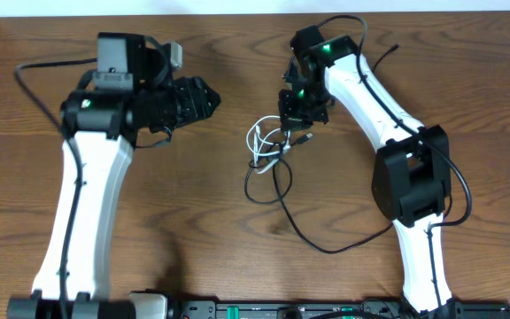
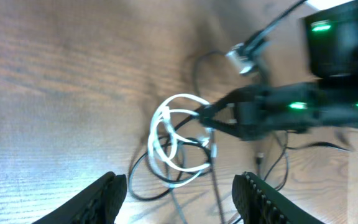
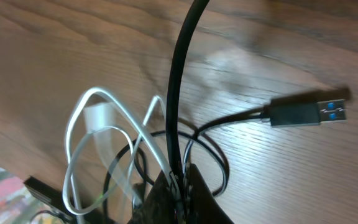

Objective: Untangle cables

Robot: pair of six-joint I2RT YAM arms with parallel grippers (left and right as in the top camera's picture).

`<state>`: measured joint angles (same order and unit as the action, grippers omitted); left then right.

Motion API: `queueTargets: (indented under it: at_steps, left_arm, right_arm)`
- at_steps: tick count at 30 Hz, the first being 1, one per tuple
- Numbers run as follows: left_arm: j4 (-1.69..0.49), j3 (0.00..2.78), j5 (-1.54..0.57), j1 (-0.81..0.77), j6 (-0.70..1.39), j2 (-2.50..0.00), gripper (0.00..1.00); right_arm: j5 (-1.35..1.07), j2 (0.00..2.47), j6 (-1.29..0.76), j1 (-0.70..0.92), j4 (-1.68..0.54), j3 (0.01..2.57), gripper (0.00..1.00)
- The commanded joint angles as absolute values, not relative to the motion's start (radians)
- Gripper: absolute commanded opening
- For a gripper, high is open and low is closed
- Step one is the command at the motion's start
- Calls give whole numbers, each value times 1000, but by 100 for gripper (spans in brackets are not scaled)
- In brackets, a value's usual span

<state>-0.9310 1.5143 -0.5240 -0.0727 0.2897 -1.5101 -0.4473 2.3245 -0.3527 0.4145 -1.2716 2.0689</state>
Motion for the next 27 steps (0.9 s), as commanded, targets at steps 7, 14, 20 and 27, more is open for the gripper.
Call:
queueTargets:
  at_steps: [7, 14, 20, 27]
  left_arm:
    - [-886, 1501, -780, -133, 36, -1608, 61]
    - [-882, 1501, -663, -252, 46, -1624, 59]
    - [-873, 1501, -643, -279, 166, -1660, 58]
    - [-857, 1501, -646, -313, 203, -1710, 58]
  right_arm:
    - [-443, 2327, -216, 399, -1344, 2078, 1]
    - [-474, 2315, -139, 364, -1361, 2080, 1]
    - [-637, 2239, -34, 311, -1290, 2080, 1]
    - [-757, 2158, -6, 294, -1208, 2080, 1]
